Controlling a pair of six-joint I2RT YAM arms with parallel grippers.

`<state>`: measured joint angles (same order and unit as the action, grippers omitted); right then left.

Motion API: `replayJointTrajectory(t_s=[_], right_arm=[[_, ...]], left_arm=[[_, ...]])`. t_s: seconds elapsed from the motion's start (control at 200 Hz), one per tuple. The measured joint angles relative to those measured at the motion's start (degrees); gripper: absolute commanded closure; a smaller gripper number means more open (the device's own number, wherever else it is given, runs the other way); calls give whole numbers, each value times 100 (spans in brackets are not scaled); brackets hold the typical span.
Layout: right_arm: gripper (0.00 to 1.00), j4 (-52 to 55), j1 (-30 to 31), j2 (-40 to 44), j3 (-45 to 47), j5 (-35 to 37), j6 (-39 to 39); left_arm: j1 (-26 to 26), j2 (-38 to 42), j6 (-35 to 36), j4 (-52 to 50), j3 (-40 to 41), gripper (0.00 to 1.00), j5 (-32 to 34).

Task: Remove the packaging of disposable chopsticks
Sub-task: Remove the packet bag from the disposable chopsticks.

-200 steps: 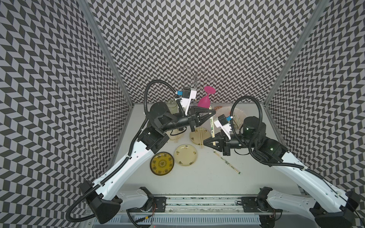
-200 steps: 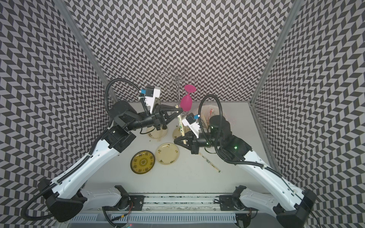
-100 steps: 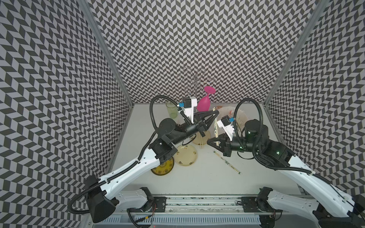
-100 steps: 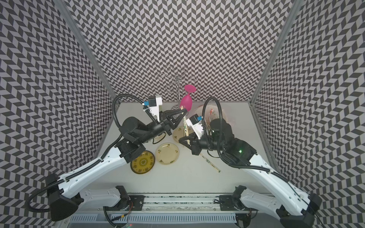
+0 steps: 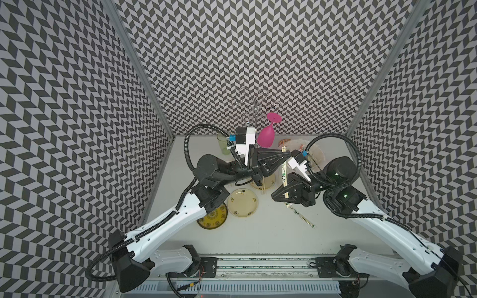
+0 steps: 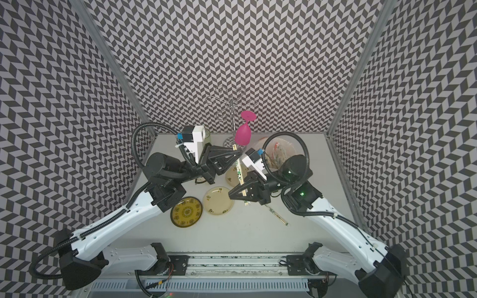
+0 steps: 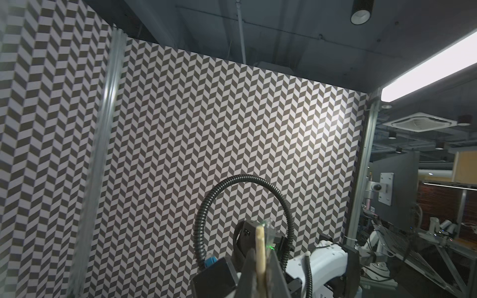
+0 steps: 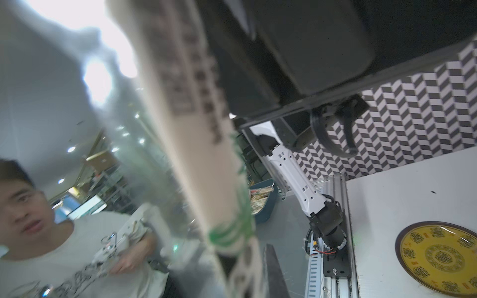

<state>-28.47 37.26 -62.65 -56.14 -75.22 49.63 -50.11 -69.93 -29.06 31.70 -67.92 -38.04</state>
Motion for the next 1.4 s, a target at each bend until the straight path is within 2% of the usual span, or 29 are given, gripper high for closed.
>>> replayJointTrajectory(t_s=[0.12,0.245,0.355,0.451,0.531,0.596,0.741,0.856,1.066,1.156,1.187,1.222,1.277,1.292,1.357,1.402], right_arm=[[100,-608,-107,-9,-42,-435,345],[100,492,-116,-2,-564,-444,-452],[100,1427,-50,7,-905,-205,-1132],[100,2544,282,4,-1252,459,-1991],[100,3550,719,-2,-1650,1587,-2732],[100,4070,984,17,-1910,2483,-3071],[100,4664,1261,162,-2031,3945,-3528],[100,4937,1279,173,-2031,4507,-3628],[100,5265,1270,199,-2028,5233,-3670],[100,5401,1239,238,-1991,5322,-3628],[92,5403,1202,238,-1963,5272,-3611],[79,5407,1161,232,-1958,5193,-3582],[61,5154,1126,109,-1967,5082,-3521],[57,5375,1113,76,-2009,5040,-3554],[45,5657,1045,-11,-1937,5023,-3569],[43,5676,1040,-81,-1932,4981,-3609]], left_arm=[[-26,7,299,-267,-223,100,-555],[-55,-28,640,-654,-520,100,-682],[-76,-26,640,-660,-540,100,-660],[-74,-22,494,-605,-490,100,-533],[-81,2,402,-599,-505,100,-387],[-81,61,400,-610,-533,100,-238],[-79,107,267,-697,-463,100,306],[7,79,164,-817,-363,100,568],[103,-162,-66,-796,-361,100,669],[136,-188,-236,-658,-223,100,660],[160,-170,-310,-575,-120,100,614],[197,-129,-402,-505,37,100,553],[227,-44,-437,-638,293,100,173],[232,-37,-468,-651,365,100,81],[354,31,-522,-911,450,100,-203],[466,48,-533,-1104,448,100,-264]])
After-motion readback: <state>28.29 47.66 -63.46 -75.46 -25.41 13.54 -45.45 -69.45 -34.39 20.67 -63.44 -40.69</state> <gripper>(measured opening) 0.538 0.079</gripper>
